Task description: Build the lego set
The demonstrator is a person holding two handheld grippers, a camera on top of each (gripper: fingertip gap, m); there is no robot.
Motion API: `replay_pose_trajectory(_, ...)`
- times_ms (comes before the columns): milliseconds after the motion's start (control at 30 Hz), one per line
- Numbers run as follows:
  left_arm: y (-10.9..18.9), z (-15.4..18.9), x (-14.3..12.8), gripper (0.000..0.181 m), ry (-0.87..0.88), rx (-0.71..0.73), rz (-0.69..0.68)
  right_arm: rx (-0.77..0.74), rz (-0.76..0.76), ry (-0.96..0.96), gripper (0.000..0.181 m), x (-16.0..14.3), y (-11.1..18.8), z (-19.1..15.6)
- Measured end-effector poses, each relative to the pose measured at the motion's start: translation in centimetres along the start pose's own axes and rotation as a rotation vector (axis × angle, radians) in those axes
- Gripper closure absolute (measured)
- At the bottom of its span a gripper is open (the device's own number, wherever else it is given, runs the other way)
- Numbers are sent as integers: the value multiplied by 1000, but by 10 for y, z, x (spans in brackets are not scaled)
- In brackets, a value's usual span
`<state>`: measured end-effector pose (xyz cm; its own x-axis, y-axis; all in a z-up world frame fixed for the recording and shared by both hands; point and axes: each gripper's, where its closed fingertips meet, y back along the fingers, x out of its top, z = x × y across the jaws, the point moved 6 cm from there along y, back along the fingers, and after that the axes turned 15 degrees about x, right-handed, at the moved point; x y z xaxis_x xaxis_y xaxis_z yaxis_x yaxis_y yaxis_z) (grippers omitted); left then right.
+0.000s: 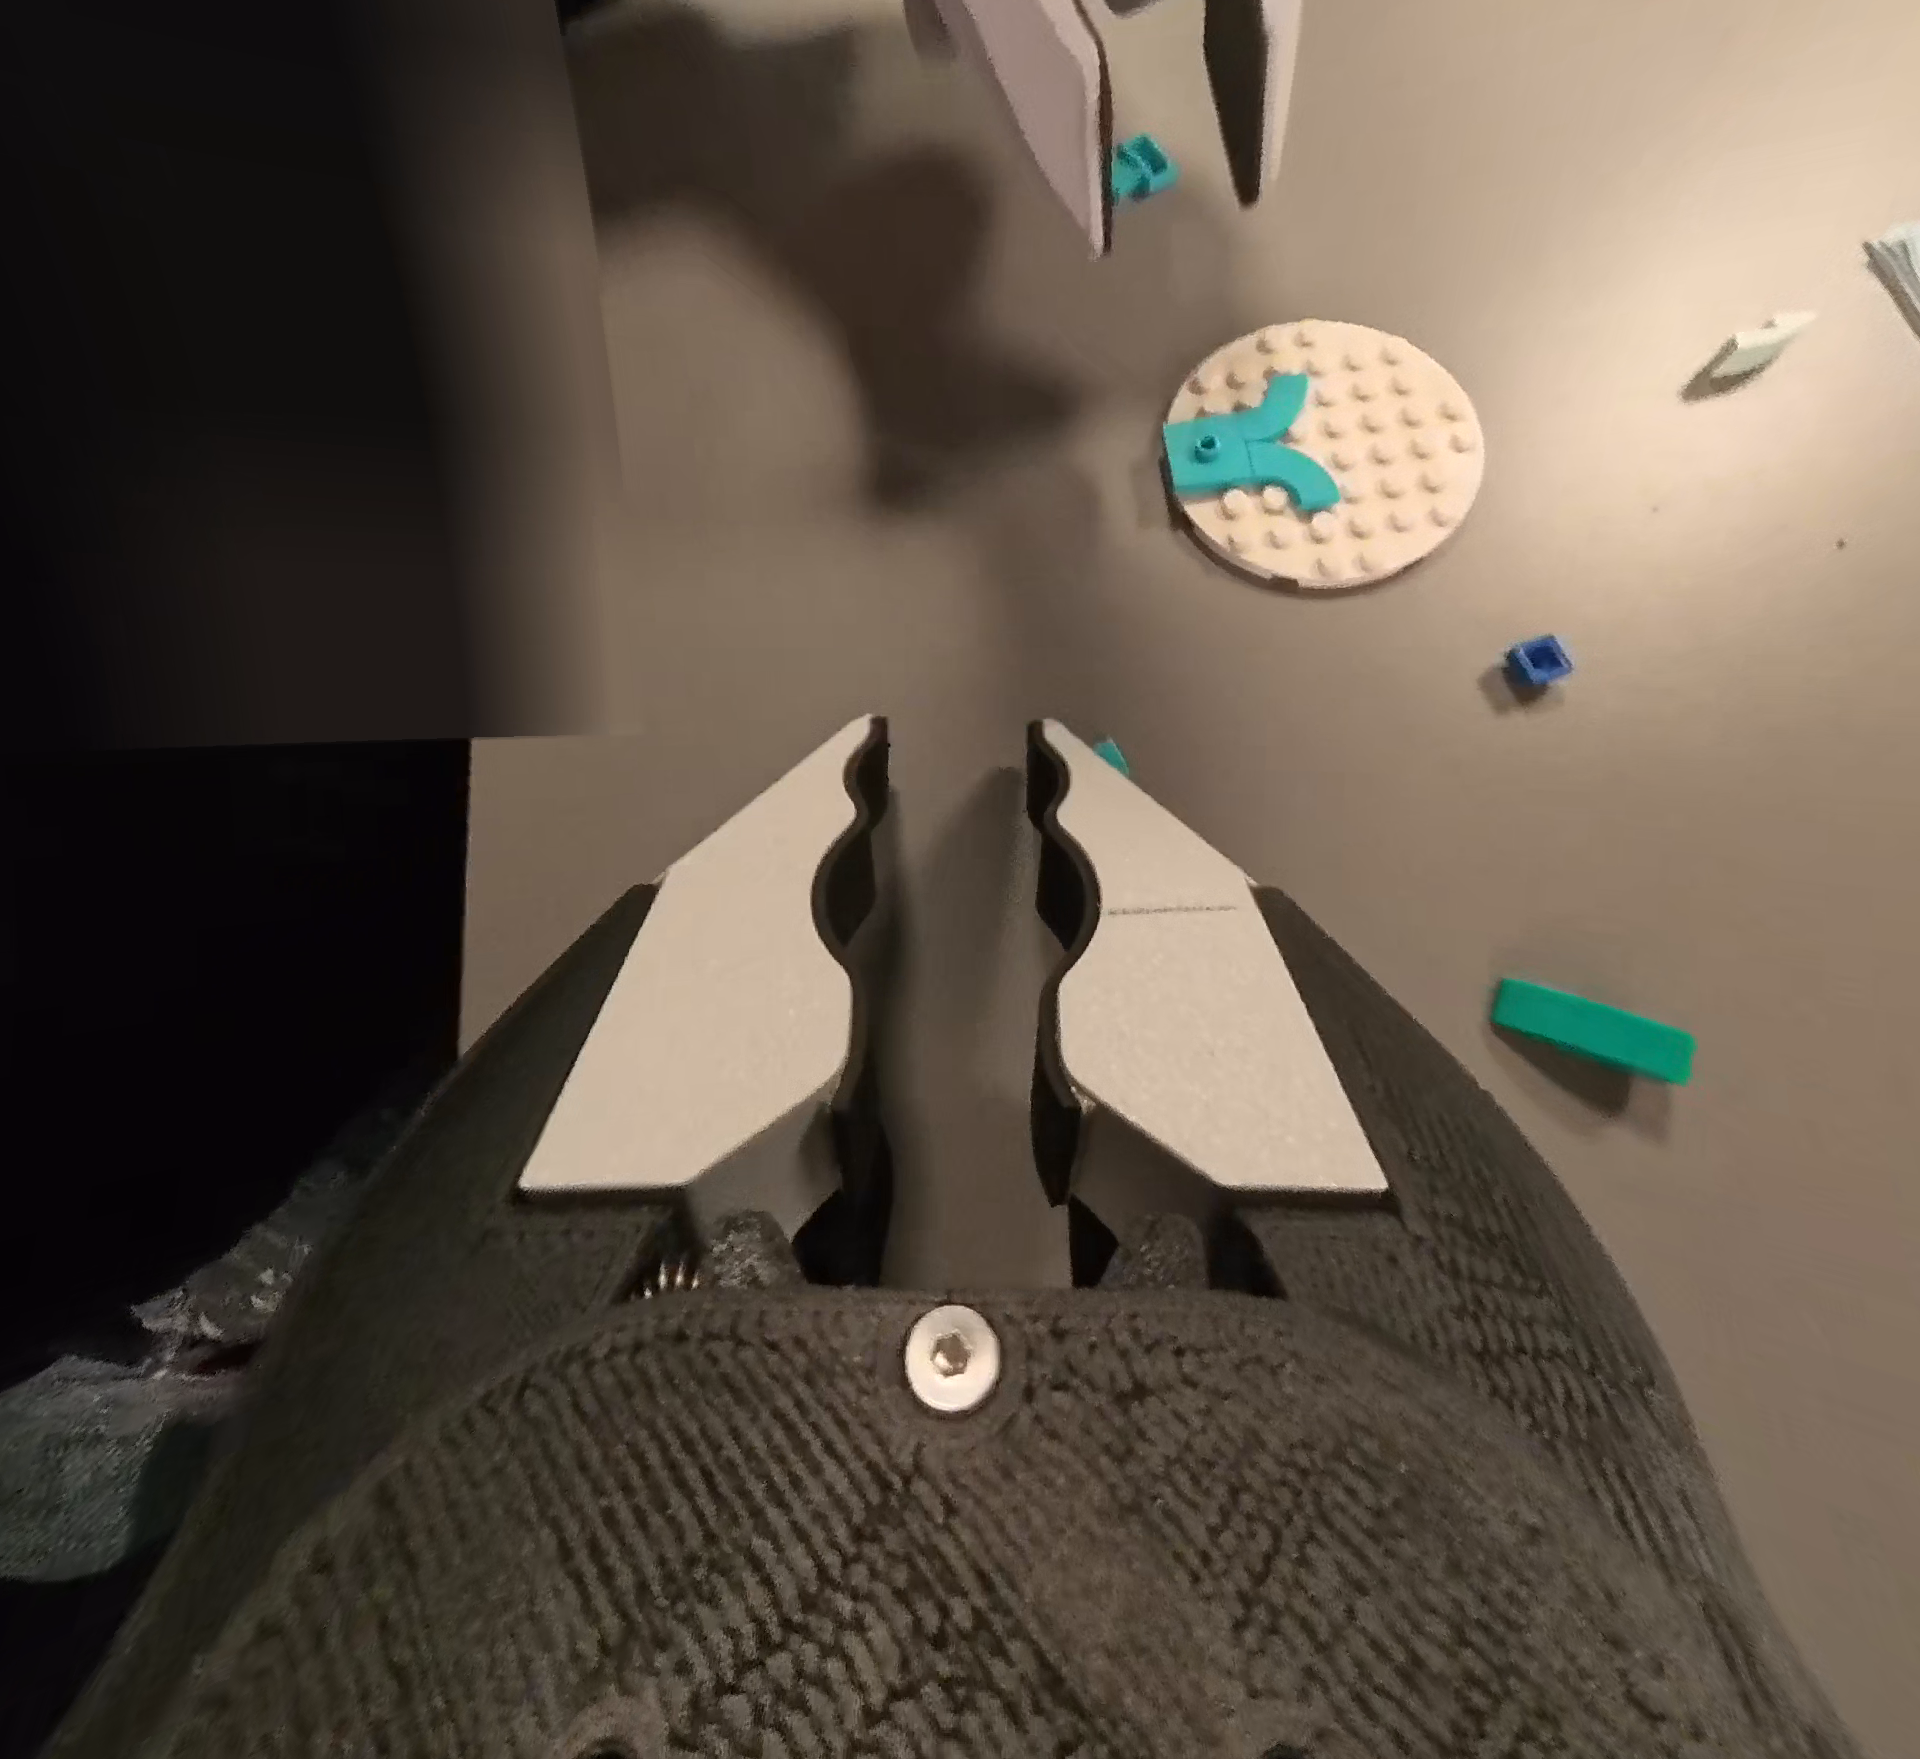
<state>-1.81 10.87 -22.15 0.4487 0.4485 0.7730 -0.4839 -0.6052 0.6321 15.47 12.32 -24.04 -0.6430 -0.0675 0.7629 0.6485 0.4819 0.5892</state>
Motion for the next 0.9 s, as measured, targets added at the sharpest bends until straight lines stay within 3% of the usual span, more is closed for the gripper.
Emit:
replay_pose_trajectory(133,-1,1,-2,151,6,-12,-1,-83,62,21,153,10,3,10)
replay_pose_trajectory(233,-3,2,0,151,11,-21,10,-170,112,45,135,25,4,25)
replay_pose_trajectory(367,-4,1,2,151,12,-16,19,-174,69,63,120,39,-7,44)
replay_pose_trajectory(567,3,-2,1,151,32,-12,39,-149,-30,6,115,43,-19,73)
replay_pose_trajectory(700,9,-1,2,151,56,-72,104,-90,-65,-23,111,42,-28,75)
replay_pose_trajectory(900,2,-18,4,148,288,-50,131,-96,-85,55,119,46,-31,70)
